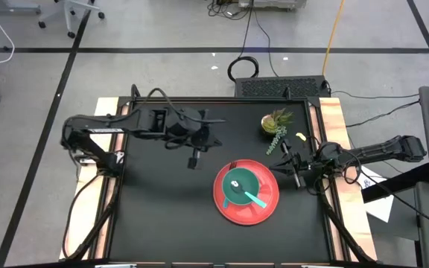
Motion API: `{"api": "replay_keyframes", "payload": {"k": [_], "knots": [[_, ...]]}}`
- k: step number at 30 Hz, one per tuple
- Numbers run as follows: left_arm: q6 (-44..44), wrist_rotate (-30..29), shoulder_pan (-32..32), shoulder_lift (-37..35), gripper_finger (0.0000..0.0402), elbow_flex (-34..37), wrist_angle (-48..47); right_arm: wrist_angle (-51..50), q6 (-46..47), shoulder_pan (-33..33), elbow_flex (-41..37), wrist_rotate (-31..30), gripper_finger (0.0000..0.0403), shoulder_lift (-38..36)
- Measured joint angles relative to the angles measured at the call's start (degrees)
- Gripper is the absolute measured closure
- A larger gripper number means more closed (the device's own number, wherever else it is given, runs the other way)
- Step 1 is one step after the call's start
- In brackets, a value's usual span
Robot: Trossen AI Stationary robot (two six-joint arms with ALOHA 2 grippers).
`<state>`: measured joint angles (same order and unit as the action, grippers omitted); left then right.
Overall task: Set table place
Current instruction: Return to Home Position
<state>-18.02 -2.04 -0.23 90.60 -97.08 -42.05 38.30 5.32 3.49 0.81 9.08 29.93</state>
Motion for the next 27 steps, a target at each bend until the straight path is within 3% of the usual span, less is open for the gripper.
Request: {"api": "replay_keyframes", "payload": {"k": [12,18,21,25,27], "knots": [[-0.4,0.0,0.3,-1.4,0.0401,0.0,-3.4,0.0,0.0,0.0,0.0,0.0,0.0403,0.0],[-0.9,1.2,4.1,-6.5,0.0401,0.0,-5.9,0.0,0.4,0.0,0.0,0.0,0.0403,0.0],[0.3,3.4,6.7,-8.8,0.0401,0.0,-6.3,-0.1,0.4,0.0,0.0,0.0,0.0403,0.0],[-0.5,12.1,9.6,-11.9,0.0401,0.0,-10.2,0.0,0.4,0.0,0.0,0.0,0.0403,0.1],[-0.6,13.7,10.7,-12.5,0.0401,0.0,-13.4,0.0,0.4,0.0,0.0,0.0,0.0403,0.2]]}}
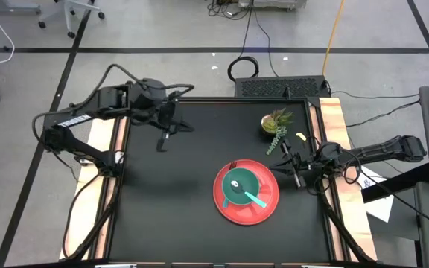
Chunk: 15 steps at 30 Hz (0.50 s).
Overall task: Set table place
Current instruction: Return to Home Position
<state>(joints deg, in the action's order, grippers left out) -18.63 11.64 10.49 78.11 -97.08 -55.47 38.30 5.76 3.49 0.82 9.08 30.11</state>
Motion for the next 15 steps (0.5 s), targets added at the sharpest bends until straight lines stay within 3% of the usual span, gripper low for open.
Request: {"api": "replay_keyframes", "payload": {"k": [7,11,15], "knots": [[4.0,2.2,1.7,-3.4,0.0401,2.3,-2.7,0.0,0.0,0.0,0.0,0.0,0.0403,0.0],[3.5,-0.8,1.3,-8.0,0.0401,8.2,-2.4,0.0,0.0,0.0,0.0,0.0,0.0403,0.0],[8.0,-1.7,2.5,-17.0,0.0401,17.1,5.8,0.0,0.0,0.0,0.0,0.0,0.0403,0.0]]}}
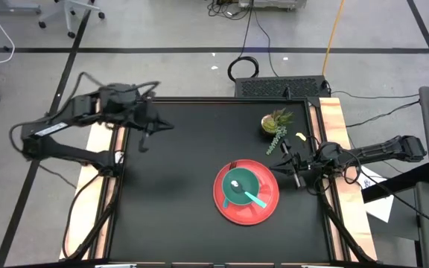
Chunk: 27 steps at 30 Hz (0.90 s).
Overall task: Set table place
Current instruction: Return to Home Position
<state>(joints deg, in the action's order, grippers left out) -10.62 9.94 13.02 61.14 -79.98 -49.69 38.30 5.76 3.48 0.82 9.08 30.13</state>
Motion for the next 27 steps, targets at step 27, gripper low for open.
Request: {"api": "replay_keyframes", "payload": {"k": [27], "knots": [[22.5,-6.1,-1.3,-31.3,0.0401,42.6,32.7,0.1,0.2,0.0,0.0,0.0,0.0403,0.0]]}}
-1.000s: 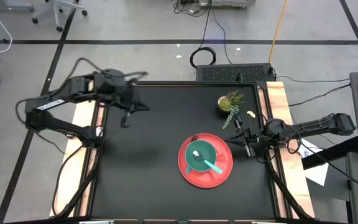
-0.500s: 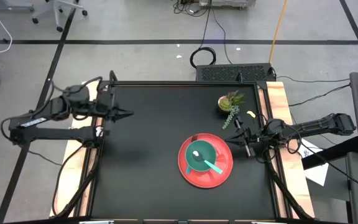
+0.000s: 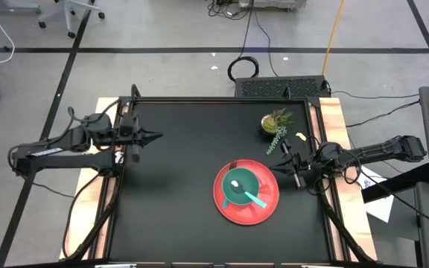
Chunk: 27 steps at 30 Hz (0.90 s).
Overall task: Set table place
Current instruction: Return to Home Position
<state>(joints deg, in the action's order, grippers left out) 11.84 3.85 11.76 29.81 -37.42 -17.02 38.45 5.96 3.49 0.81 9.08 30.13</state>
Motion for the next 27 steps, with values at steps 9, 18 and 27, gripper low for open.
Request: {"api": "replay_keyframes", "payload": {"k": [9,18,27], "knots": [[-2.4,-1.3,-3.0,-1.7,0.0401,10.2,15.0,-0.6,-0.2,0.0,0.0,0.0,0.0403,0.0],[-6.0,-5.6,-4.4,-6.1,0.0401,19.6,21.0,-0.5,-0.6,0.0,0.0,0.0,0.0403,0.0],[-8.4,-5.9,-6.9,-19.6,0.0401,21.5,14.9,0.6,-0.6,0.0,0.0,0.0,0.0403,-0.5]]}}
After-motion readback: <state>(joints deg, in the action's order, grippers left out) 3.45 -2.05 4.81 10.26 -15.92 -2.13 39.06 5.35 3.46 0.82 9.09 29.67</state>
